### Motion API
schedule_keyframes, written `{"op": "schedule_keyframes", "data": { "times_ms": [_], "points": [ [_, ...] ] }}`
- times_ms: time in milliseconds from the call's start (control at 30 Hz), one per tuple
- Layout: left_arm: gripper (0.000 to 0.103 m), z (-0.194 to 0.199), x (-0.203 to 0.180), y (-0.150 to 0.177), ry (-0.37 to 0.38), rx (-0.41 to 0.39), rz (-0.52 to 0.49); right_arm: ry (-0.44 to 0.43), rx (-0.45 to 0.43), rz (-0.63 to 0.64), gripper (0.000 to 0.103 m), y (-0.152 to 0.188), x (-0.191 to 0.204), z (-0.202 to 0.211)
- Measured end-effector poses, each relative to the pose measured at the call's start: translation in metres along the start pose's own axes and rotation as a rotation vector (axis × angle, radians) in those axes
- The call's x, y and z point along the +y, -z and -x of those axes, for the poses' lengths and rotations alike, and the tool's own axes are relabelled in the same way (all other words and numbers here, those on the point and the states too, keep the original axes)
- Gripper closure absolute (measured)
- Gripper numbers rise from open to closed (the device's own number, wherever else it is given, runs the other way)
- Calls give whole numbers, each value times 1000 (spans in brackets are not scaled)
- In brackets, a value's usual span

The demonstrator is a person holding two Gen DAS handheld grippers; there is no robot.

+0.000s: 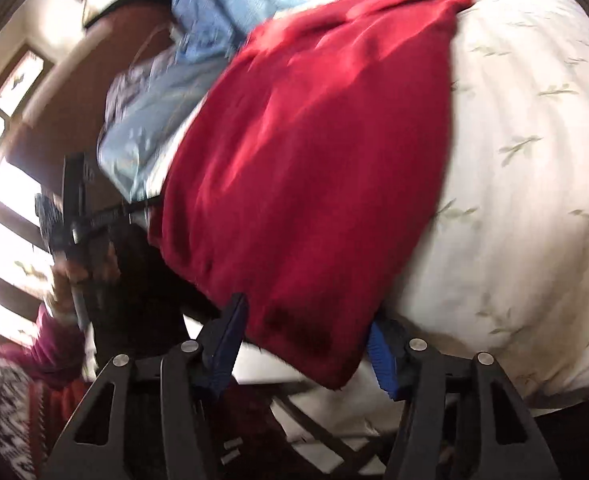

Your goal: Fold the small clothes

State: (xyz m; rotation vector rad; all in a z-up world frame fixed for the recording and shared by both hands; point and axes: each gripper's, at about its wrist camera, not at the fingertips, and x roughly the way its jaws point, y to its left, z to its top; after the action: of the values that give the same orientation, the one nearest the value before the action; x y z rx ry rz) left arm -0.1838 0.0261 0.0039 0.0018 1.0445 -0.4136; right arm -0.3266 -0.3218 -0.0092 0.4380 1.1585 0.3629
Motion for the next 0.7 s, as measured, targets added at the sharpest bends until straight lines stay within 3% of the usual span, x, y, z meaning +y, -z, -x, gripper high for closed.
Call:
{"op": "schedule_keyframes", "data": {
  "times_ms": [67,133,200,267,400,467,500,533,567,700],
  "points": [
    [35,0,0,0,3,6,-7,-19,24,20,45,2,3,-6],
    [33,-2,0,0,11,4,2,-57,24,-11,52,-1,0,-11],
    [32,-3,-1,0,6,6,-2,-86,15,-34,74,-4,-3,-15],
    [32,-3,-3,0,2,29,-24,-82,25,-26,86,-4,-2,-19],
    [34,-2,-1,1,9,50,-19,-88,-22,19,88,-3,12,-8],
    [42,-3,-2,0,-6,45,-21,-115,-49,17,89,-7,18,0],
    [58,-3,-2,-1,-9,42,-22,-128,-64,18,89,-10,22,3],
    [81,-2,-2,-3,-16,42,-22,-137,-79,23,90,-13,24,7],
    [92,-1,-1,-5,-10,50,-18,-140,-95,30,90,-16,28,12],
    [96,7,5,-14,41,59,4,-151,-161,55,90,-31,33,31]
  ]
}}
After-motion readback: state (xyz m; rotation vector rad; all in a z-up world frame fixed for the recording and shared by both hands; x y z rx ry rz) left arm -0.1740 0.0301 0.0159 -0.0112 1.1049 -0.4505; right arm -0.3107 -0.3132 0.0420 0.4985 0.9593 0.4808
